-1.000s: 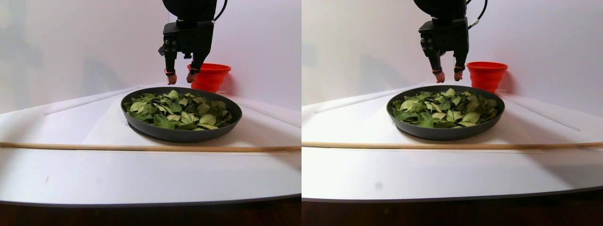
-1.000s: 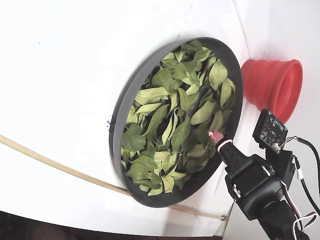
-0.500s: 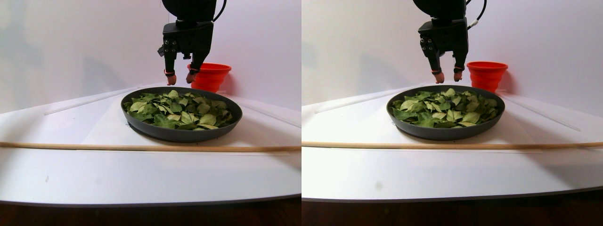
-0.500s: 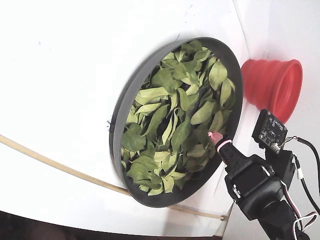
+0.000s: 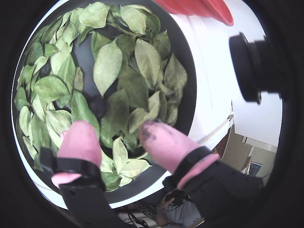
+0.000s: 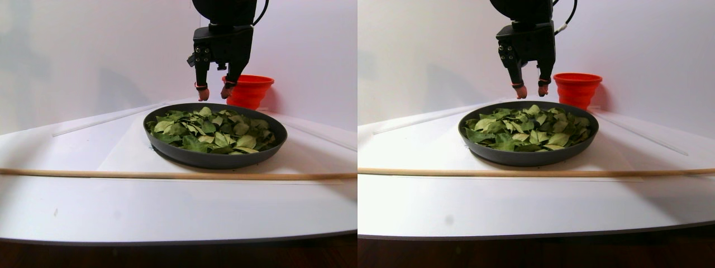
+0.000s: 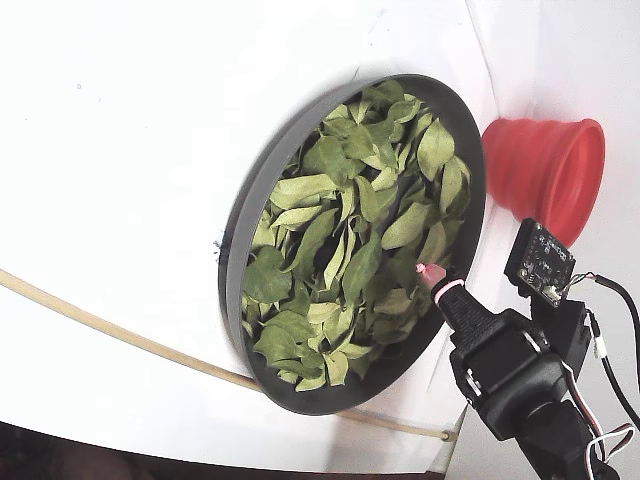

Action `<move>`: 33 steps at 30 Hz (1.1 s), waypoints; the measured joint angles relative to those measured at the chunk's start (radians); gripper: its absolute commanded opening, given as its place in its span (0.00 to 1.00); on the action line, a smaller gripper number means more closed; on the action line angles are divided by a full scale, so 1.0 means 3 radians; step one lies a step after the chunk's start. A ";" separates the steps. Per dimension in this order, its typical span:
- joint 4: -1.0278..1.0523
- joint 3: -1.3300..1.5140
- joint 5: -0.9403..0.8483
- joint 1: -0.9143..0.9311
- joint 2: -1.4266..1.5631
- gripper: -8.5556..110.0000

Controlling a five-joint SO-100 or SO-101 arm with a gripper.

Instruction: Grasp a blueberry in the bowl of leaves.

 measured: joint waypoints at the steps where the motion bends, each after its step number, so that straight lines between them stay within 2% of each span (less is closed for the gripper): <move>1: -0.0020 0.0000 0.0000 0.0000 0.0000 0.23; 33: -0.0373 -0.0220 0.0256 0.0046 -0.0639 0.23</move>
